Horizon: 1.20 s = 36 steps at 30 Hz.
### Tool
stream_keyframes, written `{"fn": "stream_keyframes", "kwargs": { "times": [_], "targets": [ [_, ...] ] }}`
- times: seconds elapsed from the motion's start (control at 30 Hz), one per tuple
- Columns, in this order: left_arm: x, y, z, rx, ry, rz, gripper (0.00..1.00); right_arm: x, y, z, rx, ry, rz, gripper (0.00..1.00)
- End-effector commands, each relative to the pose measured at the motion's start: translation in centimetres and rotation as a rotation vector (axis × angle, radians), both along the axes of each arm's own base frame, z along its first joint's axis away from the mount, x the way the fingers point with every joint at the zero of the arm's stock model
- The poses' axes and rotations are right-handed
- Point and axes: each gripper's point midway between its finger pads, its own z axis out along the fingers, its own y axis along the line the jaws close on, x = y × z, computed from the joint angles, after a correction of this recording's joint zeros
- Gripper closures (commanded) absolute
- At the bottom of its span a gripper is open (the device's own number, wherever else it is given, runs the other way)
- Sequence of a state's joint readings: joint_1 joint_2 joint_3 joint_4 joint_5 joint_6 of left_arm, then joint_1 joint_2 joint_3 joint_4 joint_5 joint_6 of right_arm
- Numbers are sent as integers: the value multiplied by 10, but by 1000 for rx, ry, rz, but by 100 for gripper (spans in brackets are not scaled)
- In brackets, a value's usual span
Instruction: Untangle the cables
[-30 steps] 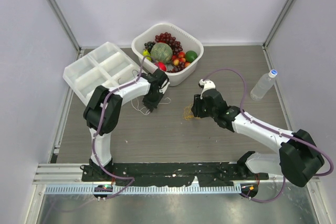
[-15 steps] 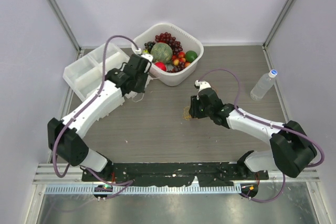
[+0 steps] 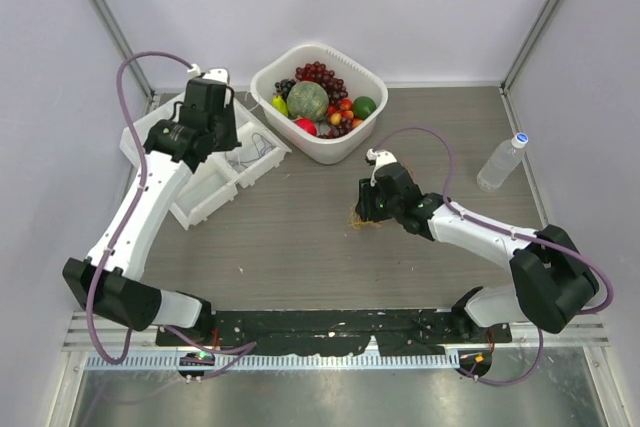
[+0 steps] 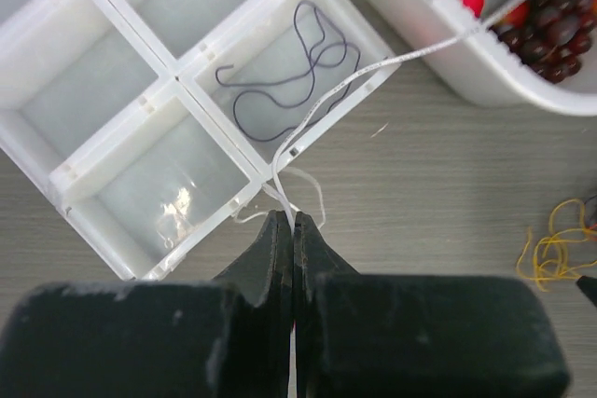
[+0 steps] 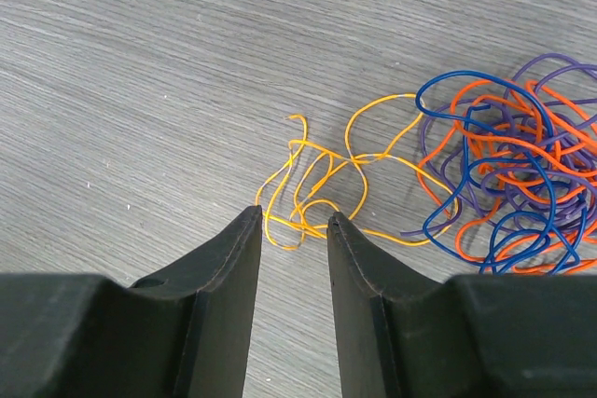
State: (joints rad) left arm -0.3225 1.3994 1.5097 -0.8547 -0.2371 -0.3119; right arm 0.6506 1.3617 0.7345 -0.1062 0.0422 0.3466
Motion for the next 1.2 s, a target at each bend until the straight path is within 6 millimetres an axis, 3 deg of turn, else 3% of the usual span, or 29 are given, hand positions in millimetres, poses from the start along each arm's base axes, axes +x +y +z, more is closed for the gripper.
{"fn": "stream_keyframes", "kwargs": {
  "times": [0.0, 0.2, 0.37, 0.57, 0.7, 0.93, 1.17],
  "targets": [
    [-4, 11, 52, -30, -130, 75, 100, 18, 9, 22, 24, -70, 16, 60],
    [-5, 23, 66, 5, -155, 124, 100, 24, 20, 24, 28, -60, 42, 61],
    [3, 28, 48, 20, -150, 120, 100, 23, 19, 25, 24, -67, 50, 61],
    [18, 53, -12, -3, -35, 173, 100, 25, 16, 27, 5, -73, 58, 61],
    [23, 58, -53, -80, 53, 183, 100, 19, 20, 27, 43, -54, 69, 61],
    [10, 67, -108, -295, 192, 322, 100, 19, 14, 23, 19, -63, 63, 61],
    [-15, 76, -146, -452, 397, 544, 100, 18, 14, 21, 39, -43, 37, 60]
  ]
}}
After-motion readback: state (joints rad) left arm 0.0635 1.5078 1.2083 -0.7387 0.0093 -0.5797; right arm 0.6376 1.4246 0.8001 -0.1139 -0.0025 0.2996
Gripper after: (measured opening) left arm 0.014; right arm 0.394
